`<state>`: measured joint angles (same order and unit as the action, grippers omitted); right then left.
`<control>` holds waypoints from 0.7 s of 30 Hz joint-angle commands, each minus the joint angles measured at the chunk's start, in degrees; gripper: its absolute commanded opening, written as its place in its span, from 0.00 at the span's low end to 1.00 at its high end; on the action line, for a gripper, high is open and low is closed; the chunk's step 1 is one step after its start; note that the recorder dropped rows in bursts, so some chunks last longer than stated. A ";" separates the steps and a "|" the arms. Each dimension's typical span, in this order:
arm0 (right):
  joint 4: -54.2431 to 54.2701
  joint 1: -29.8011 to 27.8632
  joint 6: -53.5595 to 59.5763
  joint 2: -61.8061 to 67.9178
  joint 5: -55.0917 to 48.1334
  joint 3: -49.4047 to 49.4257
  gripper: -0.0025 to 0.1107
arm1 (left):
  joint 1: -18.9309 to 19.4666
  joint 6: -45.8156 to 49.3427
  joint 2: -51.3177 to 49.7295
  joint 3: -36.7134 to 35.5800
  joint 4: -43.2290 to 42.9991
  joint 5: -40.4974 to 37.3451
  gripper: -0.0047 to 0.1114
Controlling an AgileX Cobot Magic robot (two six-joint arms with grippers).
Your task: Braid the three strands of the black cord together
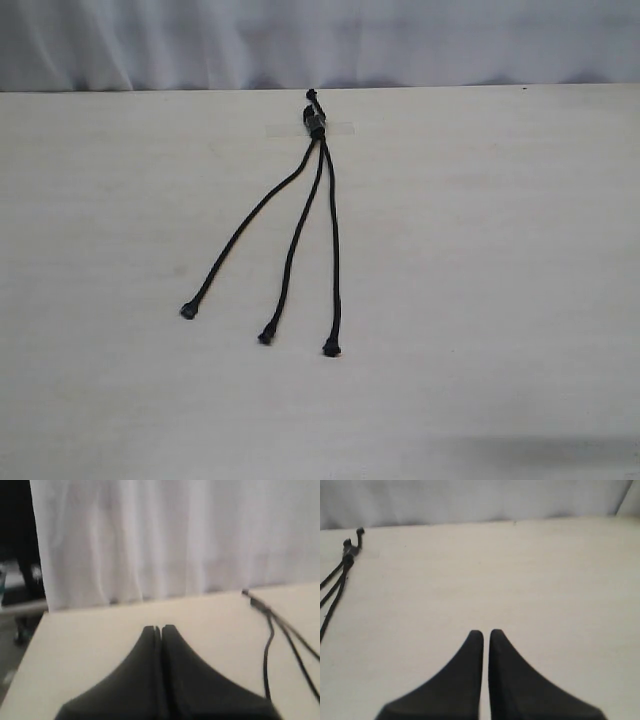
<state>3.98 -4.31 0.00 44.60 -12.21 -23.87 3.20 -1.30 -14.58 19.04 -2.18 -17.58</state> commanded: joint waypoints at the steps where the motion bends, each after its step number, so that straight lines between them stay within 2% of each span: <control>1: 17.05 -0.18 -0.31 11.43 -0.28 -3.42 0.06 | 2.46 -1.54 -19.67 8.60 1.55 -14.94 0.04; 3: 26.76 -0.18 -0.42 15.74 2.23 -3.42 0.06 | 2.68 -1.54 -28.49 11.45 2.18 -17.96 0.04; 7: 33.74 -0.18 -0.42 23.40 4.29 -3.42 0.06 | 2.68 -1.54 -46.62 14.91 2.95 -16.55 0.04; 12: 34.13 1.09 7.19 29.60 -6.05 -7.30 0.06 | 2.58 0.71 -63.01 16.11 9.88 -12.16 0.04; 16: 34.13 10.78 8.53 33.97 -9.09 -13.49 0.06 | -0.85 5.16 -71.87 17.06 14.28 -11.20 0.04; 21: 31.25 25.18 7.20 43.05 -11.09 -23.42 0.06 | -5.61 5.16 -74.55 17.17 16.49 -8.18 0.04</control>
<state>37.44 14.61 7.41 83.13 -20.61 -42.80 -0.30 3.25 -88.49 35.67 12.54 -28.01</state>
